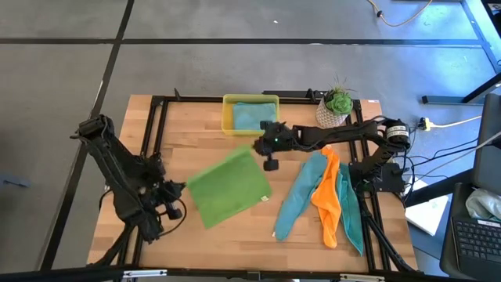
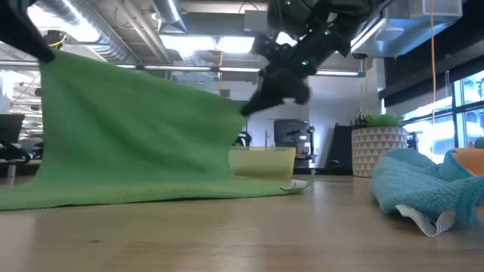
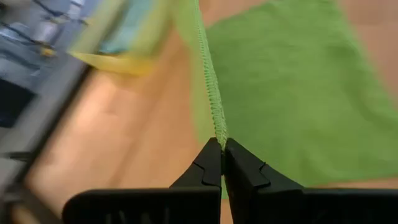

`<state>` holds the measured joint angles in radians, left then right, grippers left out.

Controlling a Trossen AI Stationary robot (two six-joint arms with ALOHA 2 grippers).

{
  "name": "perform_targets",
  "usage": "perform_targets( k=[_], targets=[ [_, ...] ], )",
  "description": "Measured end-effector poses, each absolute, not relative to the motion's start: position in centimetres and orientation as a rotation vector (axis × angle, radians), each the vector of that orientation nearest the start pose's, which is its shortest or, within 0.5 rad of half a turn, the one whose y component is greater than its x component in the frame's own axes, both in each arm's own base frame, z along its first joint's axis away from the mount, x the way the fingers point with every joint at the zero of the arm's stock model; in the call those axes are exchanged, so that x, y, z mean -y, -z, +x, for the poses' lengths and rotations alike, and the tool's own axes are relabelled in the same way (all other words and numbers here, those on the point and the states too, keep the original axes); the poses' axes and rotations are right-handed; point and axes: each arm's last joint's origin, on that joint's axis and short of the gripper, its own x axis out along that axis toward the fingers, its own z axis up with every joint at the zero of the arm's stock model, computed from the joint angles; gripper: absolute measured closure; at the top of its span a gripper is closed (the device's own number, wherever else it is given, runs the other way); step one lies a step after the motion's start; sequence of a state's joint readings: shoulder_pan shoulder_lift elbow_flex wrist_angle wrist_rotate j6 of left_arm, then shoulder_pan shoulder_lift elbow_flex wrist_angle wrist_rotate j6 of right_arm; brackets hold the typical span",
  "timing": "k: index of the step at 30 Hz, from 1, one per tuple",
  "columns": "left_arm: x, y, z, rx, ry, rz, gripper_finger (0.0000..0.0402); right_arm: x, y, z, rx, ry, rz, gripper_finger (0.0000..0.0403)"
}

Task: Fold microfiber towels
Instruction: Fold the green cloth

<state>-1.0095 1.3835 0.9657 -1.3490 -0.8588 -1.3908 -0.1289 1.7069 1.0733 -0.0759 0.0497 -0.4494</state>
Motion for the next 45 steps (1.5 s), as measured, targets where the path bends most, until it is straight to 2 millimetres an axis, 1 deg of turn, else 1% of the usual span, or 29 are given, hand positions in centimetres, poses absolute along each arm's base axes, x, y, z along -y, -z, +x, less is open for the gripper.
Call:
perform_targets(
  k=[4, 7, 10, 14, 16, 22, 27, 32, 35, 39, 42, 45],
  targets=[
    [17.2, -23.0, 12.8, -0.791, -0.467, 0.043, 0.0402, 3.2, -19.8, 35.4, -0.799, -0.133, -0.302, 0.0395],
    [18.1, -22.6, 13.0, -0.774, -0.441, 0.011, 0.0402, 2.2, -19.6, 35.2, -0.829, -0.177, -0.252, 0.0395],
    [18.9, -21.8, 13.4, -0.766, -0.434, 0.003, 0.0402, 1.5, -19.3, 34.9, -0.876, -0.199, -0.216, 0.0395],
    [20.4, -19.9, 14.3, -0.75, -0.433, 0.001, 0.0402, 0.6, -18.8, 34.1, -0.955, -0.294, -0.117, 0.0395],
    [21.0, -18.7, 14.8, -0.754, -0.442, 0.008, 0.0402, 0.2, -18.7, 34.0, -0.976, -0.311, -0.084, 0.0395],
    [22.8, -15.2, 15.9, -0.764, -0.448, 0.022, 0.0402, -1.4, -18.6, 33.8, -0.999, -0.327, -0.053, 0.0395],
    [23.5, -13.4, 16.3, -0.765, -0.449, 0.023, 0.0402, -2.8, -18.4, 33.6, -1.027, -0.352, -0.059, 0.0395],
    [23.5, -13.0, 16.5, -0.762, -0.452, 0.018, 0.0401, -3.3, -17.7, 33.5, -1.067, -0.324, -0.083, 0.0393],
    [23.6, -13.0, 16.6, -0.76, -0.447, 0.021, 0.0401, -3.3, -17.2, 33.6, -1.091, -0.321, -0.075, 0.0381],
    [24.0, -13.0, 16.8, -0.761, -0.407, 0.024, 0.0401, -3.3, -16.0, 33.7, -1.145, -0.314, -0.057, 0.0368],
    [24.2, -13.1, 17.3, -0.751, -0.38, 0.011, 0.0401, -3.4, -14.9, 33.7, -1.193, -0.336, -0.039, 0.0367],
    [24.3, -13.0, 17.9, -0.782, -0.344, 0.008, 0.0401, -3.5, -14.0, 33.5, -1.245, -0.358, -0.018, 0.037]
  ],
)
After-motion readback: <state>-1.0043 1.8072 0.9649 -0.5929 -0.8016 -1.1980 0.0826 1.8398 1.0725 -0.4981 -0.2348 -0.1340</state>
